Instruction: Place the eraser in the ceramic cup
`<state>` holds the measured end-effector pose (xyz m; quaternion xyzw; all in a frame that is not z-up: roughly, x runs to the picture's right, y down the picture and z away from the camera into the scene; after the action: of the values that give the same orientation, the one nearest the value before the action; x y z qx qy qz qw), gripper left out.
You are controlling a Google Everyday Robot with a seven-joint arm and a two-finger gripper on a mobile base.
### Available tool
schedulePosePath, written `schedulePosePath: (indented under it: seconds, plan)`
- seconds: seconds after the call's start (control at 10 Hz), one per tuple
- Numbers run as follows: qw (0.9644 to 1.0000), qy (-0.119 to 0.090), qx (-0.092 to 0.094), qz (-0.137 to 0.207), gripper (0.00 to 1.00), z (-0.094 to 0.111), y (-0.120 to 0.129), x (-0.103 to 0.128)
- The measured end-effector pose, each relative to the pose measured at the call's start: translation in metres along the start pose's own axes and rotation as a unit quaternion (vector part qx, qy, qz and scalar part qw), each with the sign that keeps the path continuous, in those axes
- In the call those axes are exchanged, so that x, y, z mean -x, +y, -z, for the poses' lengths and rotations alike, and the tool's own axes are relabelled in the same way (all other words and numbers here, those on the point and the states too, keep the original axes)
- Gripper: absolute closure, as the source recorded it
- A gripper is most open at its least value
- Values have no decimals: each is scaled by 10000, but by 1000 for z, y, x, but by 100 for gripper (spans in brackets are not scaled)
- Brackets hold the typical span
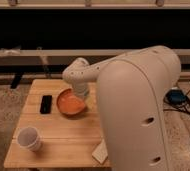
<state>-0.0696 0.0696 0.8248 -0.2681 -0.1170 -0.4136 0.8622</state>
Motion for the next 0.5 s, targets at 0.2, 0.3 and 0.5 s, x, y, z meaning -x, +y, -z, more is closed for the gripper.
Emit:
schedulePosePath:
  seconds: [0.2,0.3,0.5]
  plan:
    - [9960,-194,-214,842,20,7,-41,25]
    - [9925,-256,-268,1167,20,8,-60,37]
    - [9822,-378,-343,1810,20,10,-95,68]
